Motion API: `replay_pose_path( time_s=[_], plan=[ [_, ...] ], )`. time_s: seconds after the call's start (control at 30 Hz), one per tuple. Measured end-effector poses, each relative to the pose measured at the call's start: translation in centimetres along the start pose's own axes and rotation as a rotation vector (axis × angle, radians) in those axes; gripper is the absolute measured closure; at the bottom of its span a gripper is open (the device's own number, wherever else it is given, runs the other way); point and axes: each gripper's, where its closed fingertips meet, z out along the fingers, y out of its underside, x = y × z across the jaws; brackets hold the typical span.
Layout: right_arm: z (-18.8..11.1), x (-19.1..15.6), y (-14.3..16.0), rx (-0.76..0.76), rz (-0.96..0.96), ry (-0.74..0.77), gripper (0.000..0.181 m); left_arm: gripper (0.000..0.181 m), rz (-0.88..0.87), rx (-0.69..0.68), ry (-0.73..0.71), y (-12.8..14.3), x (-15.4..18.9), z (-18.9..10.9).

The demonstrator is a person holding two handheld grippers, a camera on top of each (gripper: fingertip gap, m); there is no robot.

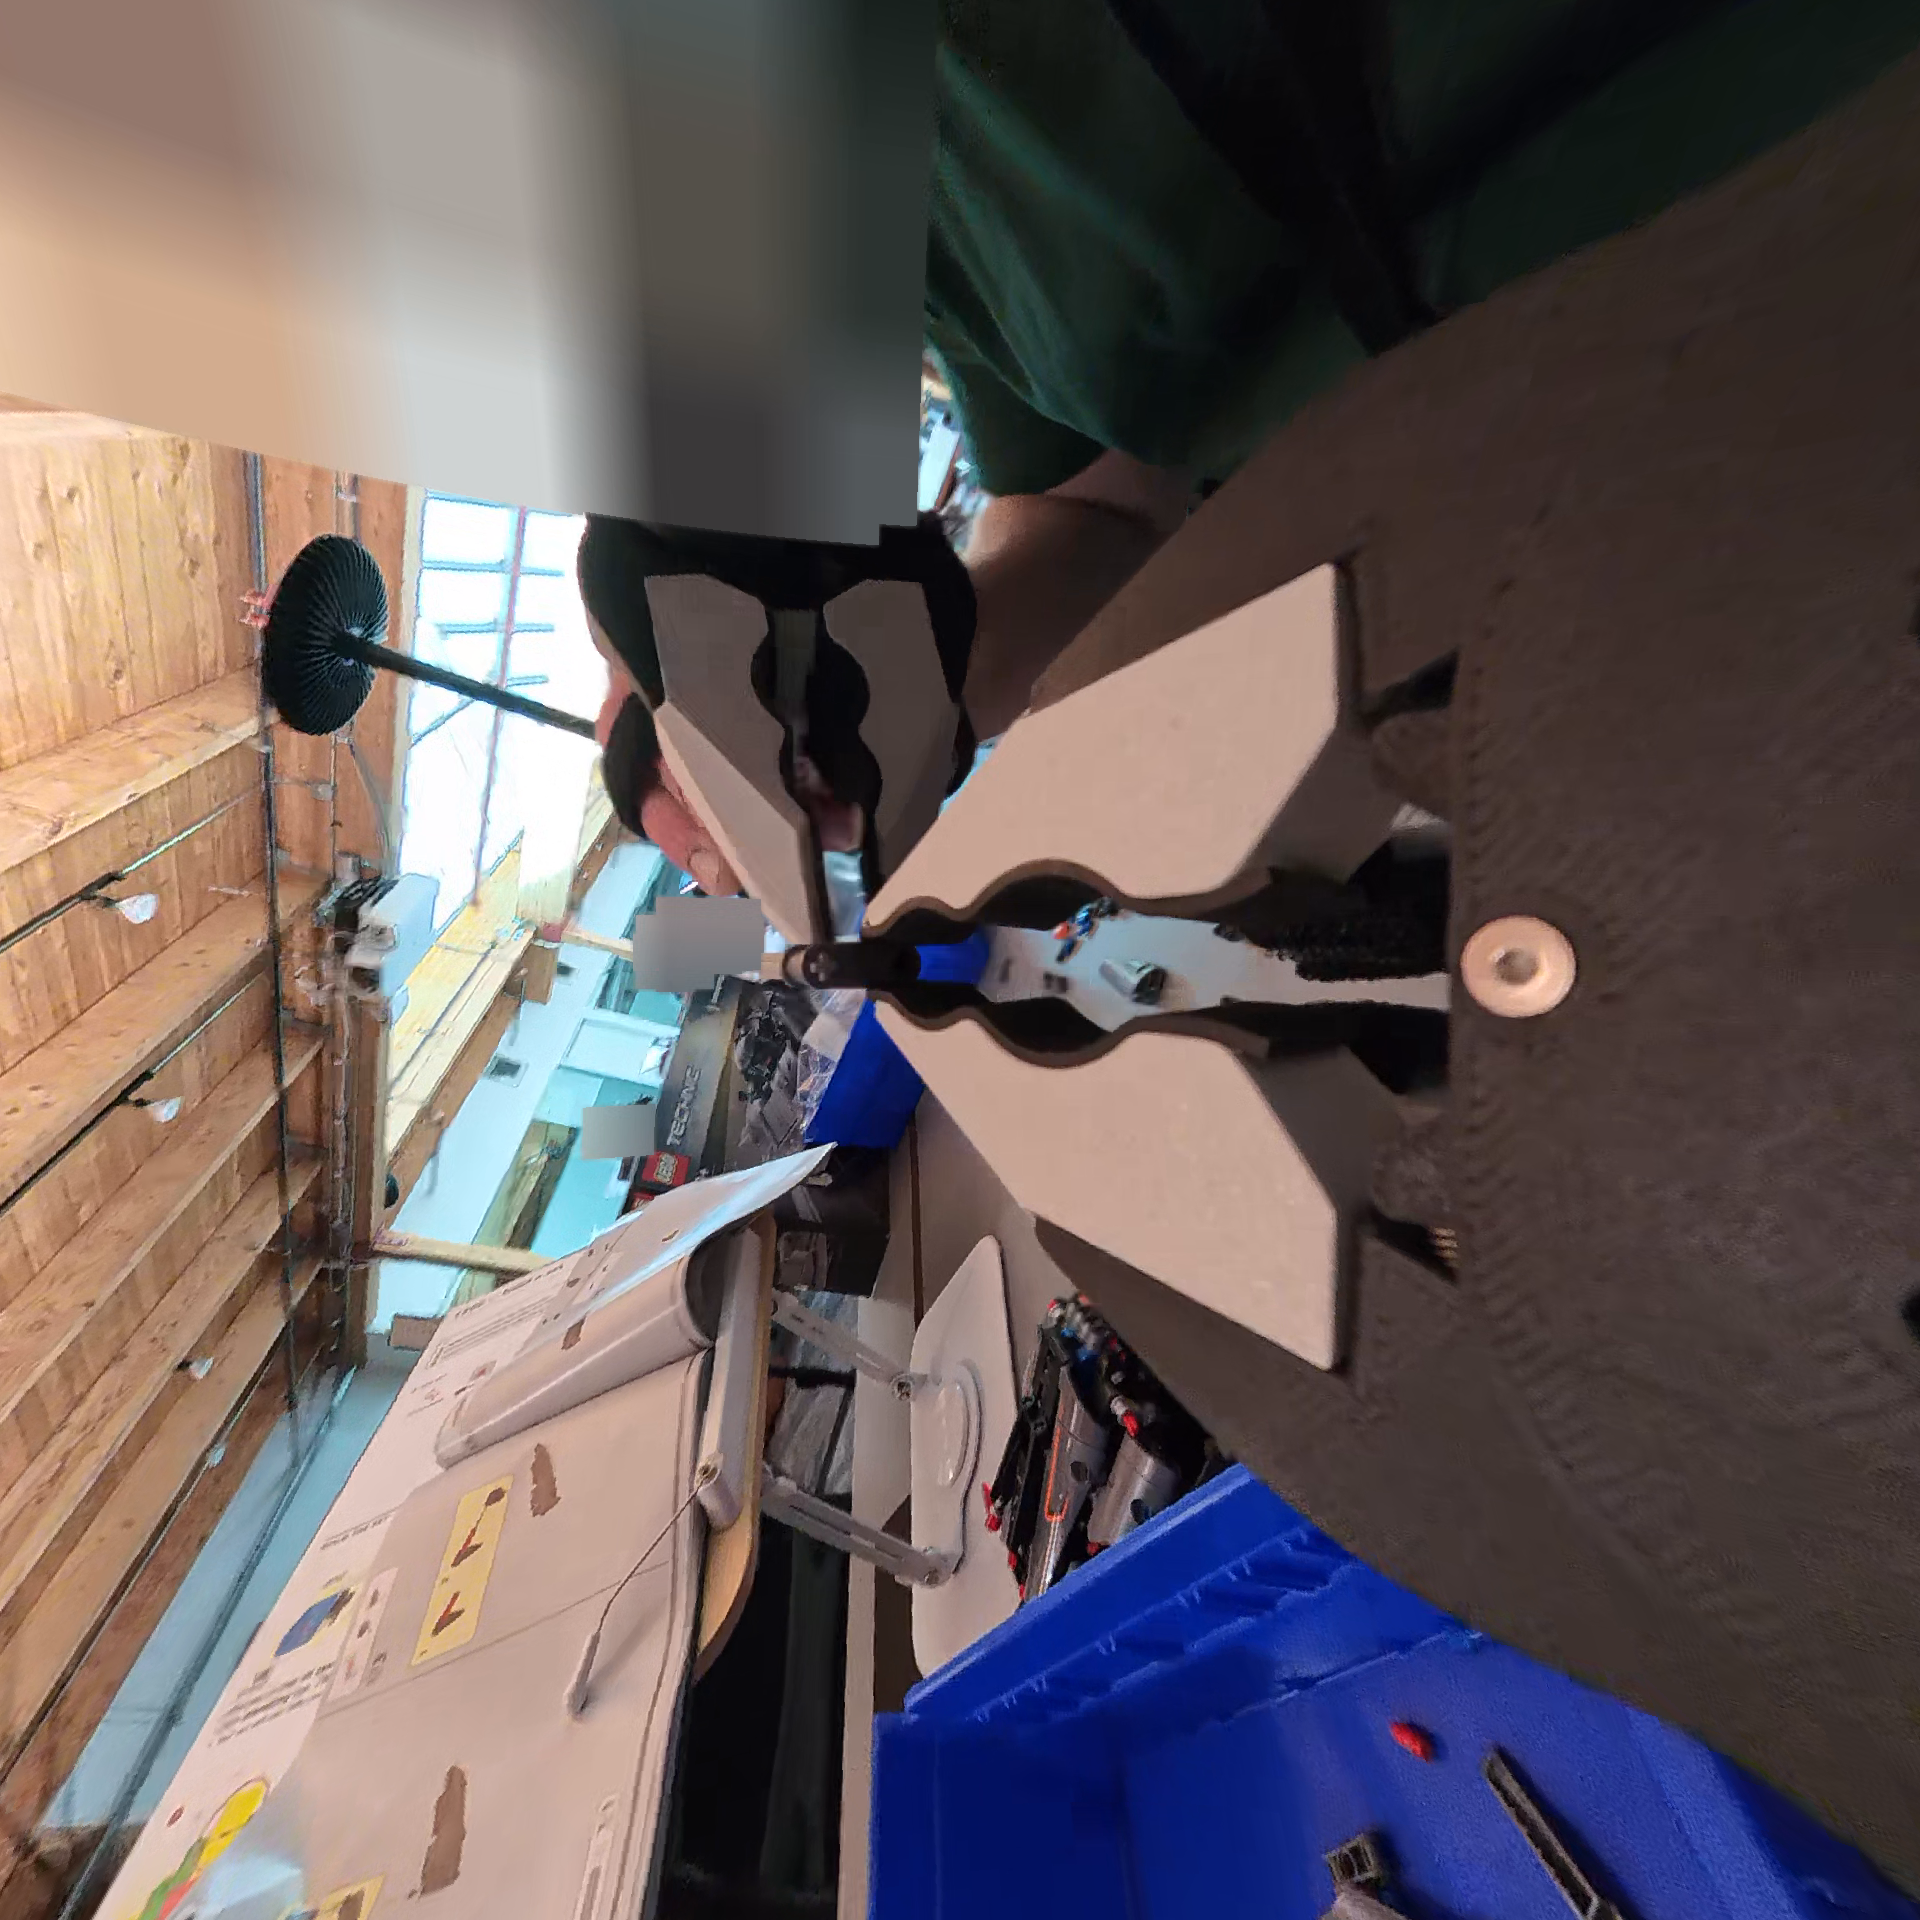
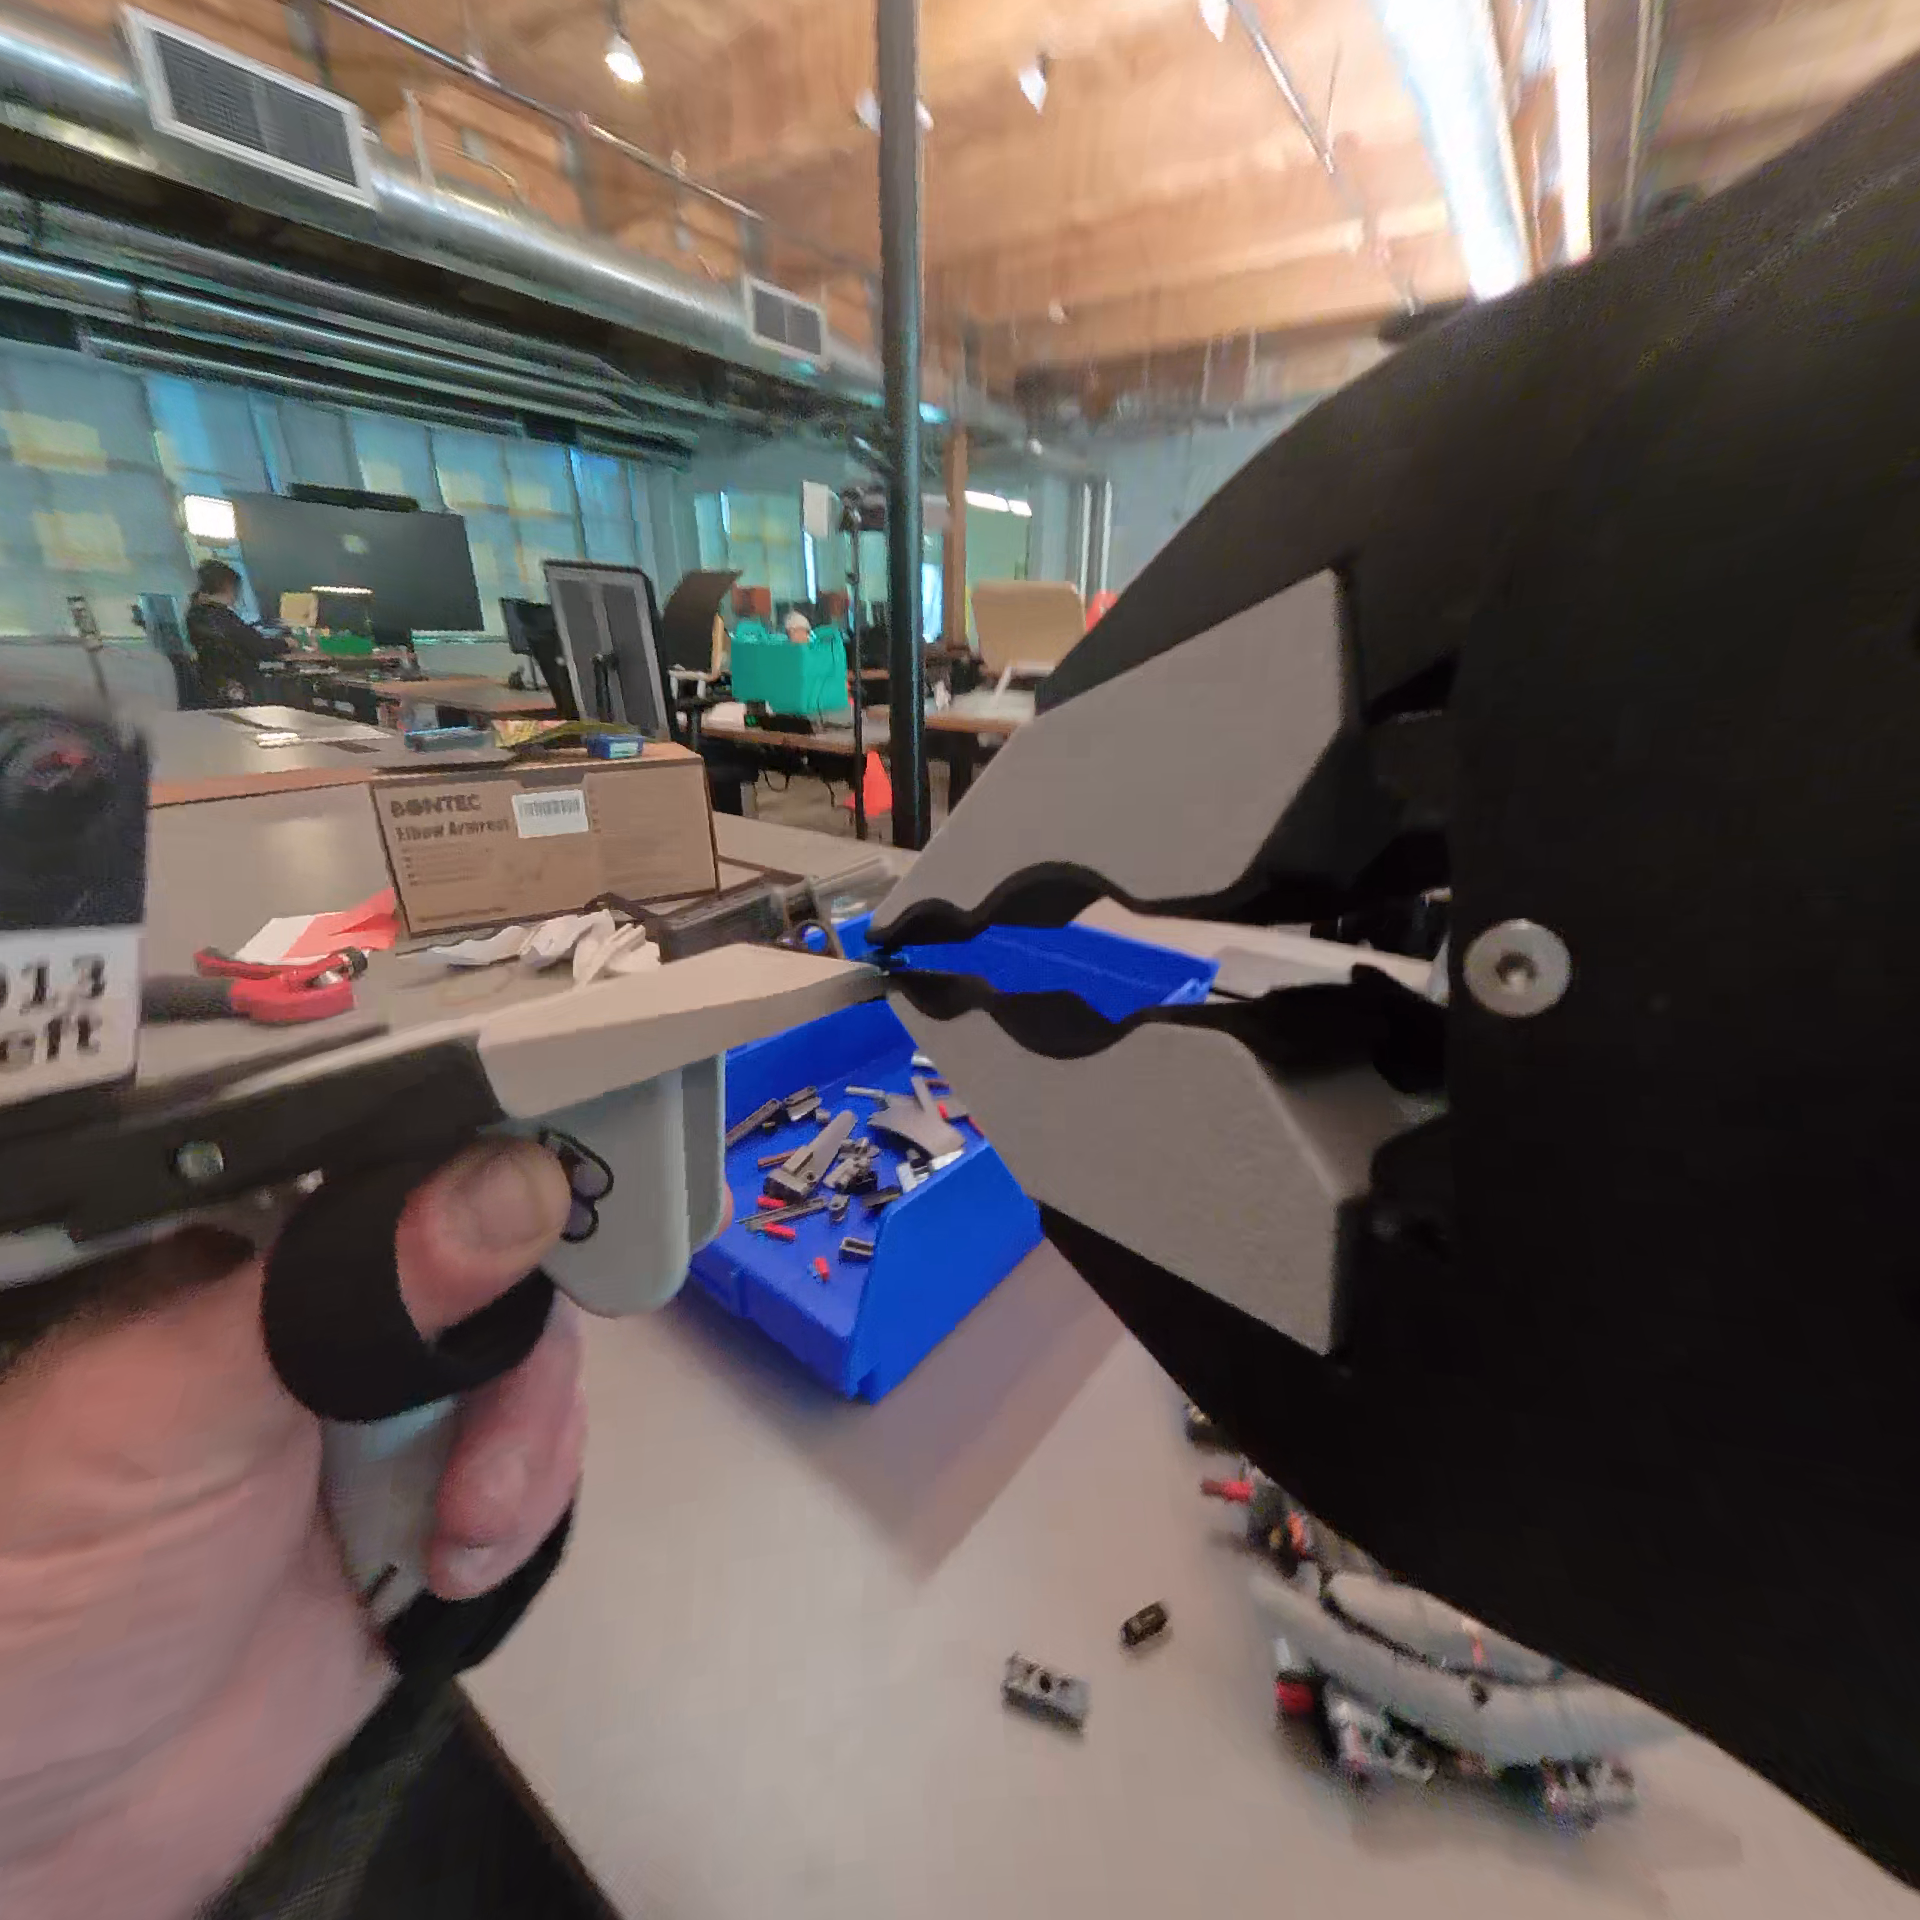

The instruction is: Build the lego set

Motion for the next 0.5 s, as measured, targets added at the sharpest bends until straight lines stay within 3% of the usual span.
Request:
replay_pose_path(
  time_s=[0.07,0.23,0.37,0.43,0.5],
  plan=[
    [-0.1,0.9,0.2,0.013,0.085,0.029,0.155,0.177,-0.038,0.087,0.005,-1.5,-0.1,0.0],
    [-0.2,1.8,0.1,0.084,0.343,0.076,0.14,0.177,-0.165,0.226,0.061,-3.0,-0.3,0.4],
    [-0.1,3.2,0.1,0.116,0.471,0.184,0.147,0.177,-0.265,0.323,0.103,-3.2,0.0,1.4],
    [-0.2,3.3,-0.3,0.14,0.482,0.208,0.16,0.176,-0.311,0.379,0.122,-3.4,0.0,1.5],
    [-0.1,3.4,-0.3,0.131,0.481,0.233,0.158,0.176,-0.342,0.415,0.142,-3.6,0.1,1.5]
  ],
)
